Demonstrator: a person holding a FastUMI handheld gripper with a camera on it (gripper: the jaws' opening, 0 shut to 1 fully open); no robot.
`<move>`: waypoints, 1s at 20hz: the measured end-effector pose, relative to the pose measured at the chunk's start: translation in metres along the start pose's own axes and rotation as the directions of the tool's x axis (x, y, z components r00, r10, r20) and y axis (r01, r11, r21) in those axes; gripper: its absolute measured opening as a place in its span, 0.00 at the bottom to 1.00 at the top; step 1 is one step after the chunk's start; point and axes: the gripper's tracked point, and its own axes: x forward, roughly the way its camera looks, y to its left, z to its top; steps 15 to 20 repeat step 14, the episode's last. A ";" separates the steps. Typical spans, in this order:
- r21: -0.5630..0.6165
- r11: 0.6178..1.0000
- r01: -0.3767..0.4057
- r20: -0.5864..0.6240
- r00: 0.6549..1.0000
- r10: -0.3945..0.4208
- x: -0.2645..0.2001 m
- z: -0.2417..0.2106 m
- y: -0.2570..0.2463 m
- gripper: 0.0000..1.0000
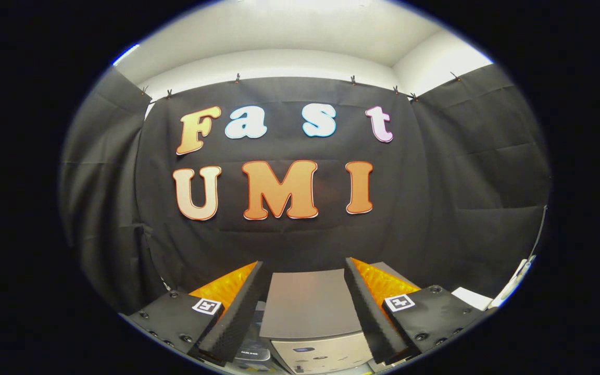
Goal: Put the clothes into the washing machine and then close the washing machine lid.
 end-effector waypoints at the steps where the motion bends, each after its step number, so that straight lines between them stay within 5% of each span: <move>1: 0.001 1.000 -0.006 0.003 1.000 0.006 -0.002 0.004 -0.008 0.98; 20: 0.032 0.999 -0.018 0.026 1.000 0.017 0.002 0.018 -0.040 0.98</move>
